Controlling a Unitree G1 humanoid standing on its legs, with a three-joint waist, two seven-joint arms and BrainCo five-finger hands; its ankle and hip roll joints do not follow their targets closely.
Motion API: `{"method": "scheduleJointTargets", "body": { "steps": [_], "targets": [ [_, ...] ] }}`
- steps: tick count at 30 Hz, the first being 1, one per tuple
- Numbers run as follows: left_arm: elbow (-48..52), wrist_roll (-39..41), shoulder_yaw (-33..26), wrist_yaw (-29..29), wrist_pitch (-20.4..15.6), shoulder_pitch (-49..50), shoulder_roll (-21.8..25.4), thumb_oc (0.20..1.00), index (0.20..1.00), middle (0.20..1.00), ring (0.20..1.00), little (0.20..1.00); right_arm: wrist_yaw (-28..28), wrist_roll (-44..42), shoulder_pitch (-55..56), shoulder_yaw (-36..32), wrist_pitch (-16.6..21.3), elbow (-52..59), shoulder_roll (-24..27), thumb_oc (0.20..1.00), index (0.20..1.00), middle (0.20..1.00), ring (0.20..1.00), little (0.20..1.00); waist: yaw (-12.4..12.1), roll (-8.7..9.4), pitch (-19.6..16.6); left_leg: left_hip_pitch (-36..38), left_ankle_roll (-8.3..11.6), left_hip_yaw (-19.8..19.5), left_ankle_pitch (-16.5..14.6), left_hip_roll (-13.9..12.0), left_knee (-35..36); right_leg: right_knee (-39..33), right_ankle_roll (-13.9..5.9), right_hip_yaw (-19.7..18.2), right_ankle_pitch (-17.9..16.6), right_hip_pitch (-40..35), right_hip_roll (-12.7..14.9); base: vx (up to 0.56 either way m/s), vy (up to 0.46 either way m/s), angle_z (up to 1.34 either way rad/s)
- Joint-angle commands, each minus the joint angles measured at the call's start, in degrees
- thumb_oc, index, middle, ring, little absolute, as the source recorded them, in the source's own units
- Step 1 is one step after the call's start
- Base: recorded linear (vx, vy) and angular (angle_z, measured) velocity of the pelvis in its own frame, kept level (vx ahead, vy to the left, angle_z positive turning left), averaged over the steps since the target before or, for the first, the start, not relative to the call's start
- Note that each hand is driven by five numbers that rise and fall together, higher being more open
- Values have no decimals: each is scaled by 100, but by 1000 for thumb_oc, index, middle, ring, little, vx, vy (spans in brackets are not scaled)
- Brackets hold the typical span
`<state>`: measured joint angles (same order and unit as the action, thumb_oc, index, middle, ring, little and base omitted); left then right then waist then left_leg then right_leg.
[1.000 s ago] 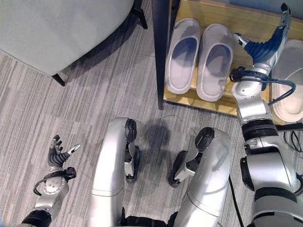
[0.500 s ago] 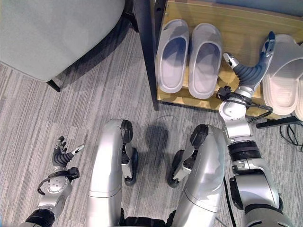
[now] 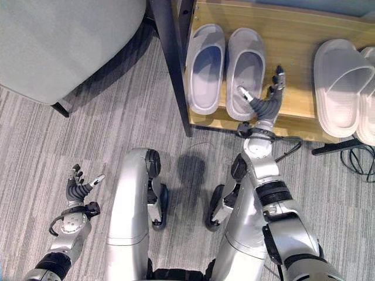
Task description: Arrange the slippers neatly on the shoe rack.
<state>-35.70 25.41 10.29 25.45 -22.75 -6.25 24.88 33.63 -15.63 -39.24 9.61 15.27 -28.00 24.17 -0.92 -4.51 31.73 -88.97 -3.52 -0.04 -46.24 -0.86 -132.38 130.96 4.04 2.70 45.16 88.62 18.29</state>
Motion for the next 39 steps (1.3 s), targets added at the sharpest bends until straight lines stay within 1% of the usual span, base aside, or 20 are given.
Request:
{"method": "scheduleJointTargets", "body": {
  "steps": [1,16,30,39],
  "targets": [
    [-26,-53,33,200,-121,183,9,1000,1000,1000,1000,1000,-130,-128,174,-26,300,446,-41,1000,1000,1000,1000,1000,-324,212,-193,-99,254,-942,162,288,191,52,-234,-1125,-487,134,-174,0,0,0],
    [-201,-62,39,200,-100,100,-56,1000,1000,1000,1000,1000,-365,-343,189,167,378,614,-358,1000,1000,1000,1000,1000,-361,256,-193,-99,249,-946,191,294,226,21,-254,-1145,-548,134,-176,0,0,0],
    [-309,-96,49,137,-101,94,-100,1000,1000,1000,1000,1000,-638,-507,209,282,366,647,-428,1000,1000,1000,1000,1000,-392,277,-193,-99,271,-931,207,303,266,21,-266,-1190,-577,134,-196,0,0,0],
    [-356,-147,77,132,-87,94,-133,1000,1000,1000,1000,1000,-737,-384,165,418,320,618,-401,1000,1000,1000,1000,1000,-391,260,-193,-99,284,-945,232,308,279,27,-273,-1201,-595,134,-227,0,0,0]
  ]
}}
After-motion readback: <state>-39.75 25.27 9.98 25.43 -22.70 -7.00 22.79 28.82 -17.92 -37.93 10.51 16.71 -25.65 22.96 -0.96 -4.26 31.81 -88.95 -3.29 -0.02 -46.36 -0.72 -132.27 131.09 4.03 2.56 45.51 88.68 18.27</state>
